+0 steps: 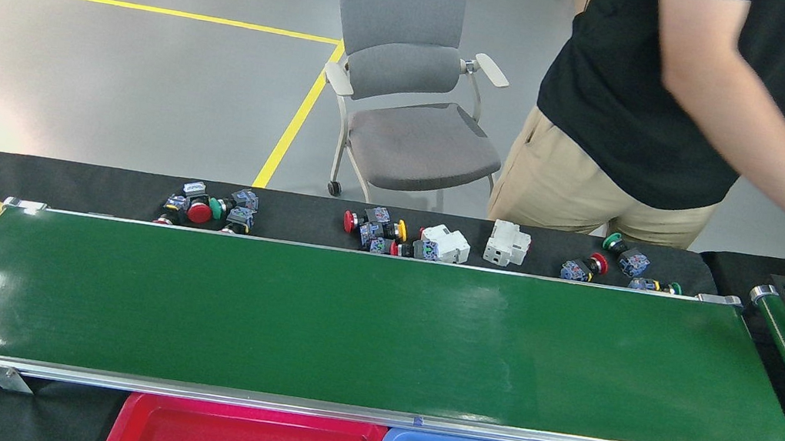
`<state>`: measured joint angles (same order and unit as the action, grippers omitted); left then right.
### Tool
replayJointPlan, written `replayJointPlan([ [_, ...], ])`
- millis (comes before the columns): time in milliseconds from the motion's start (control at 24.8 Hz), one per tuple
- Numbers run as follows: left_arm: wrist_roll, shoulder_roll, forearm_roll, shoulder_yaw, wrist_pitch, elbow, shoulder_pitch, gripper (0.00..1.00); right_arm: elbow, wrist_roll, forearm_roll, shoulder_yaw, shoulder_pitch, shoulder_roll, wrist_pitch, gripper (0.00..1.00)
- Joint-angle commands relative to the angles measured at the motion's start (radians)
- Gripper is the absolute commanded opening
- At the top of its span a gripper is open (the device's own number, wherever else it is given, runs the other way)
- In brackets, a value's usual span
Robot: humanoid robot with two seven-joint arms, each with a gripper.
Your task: Pick switch part from conveyor to tray
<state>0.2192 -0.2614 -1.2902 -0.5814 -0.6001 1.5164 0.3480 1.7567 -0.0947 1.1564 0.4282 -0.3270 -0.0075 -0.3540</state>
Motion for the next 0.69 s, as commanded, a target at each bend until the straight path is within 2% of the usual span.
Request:
replayJointPlan([
  [0, 0.008, -0.007, 0.000, -0.003, -0.003, 0.008, -0.001, 1.00, 0.015, 0.001, 0.003, 0.006, 0.009, -0.005, 0.000, 0.98],
  [646, 0.006, -0.005, -0.015, 0.003, -0.003, 0.008, -0.003, 1.00, 0.014, 0.000, 0.003, 0.004, 0.039, 0.000, -0.019, 0.98],
])
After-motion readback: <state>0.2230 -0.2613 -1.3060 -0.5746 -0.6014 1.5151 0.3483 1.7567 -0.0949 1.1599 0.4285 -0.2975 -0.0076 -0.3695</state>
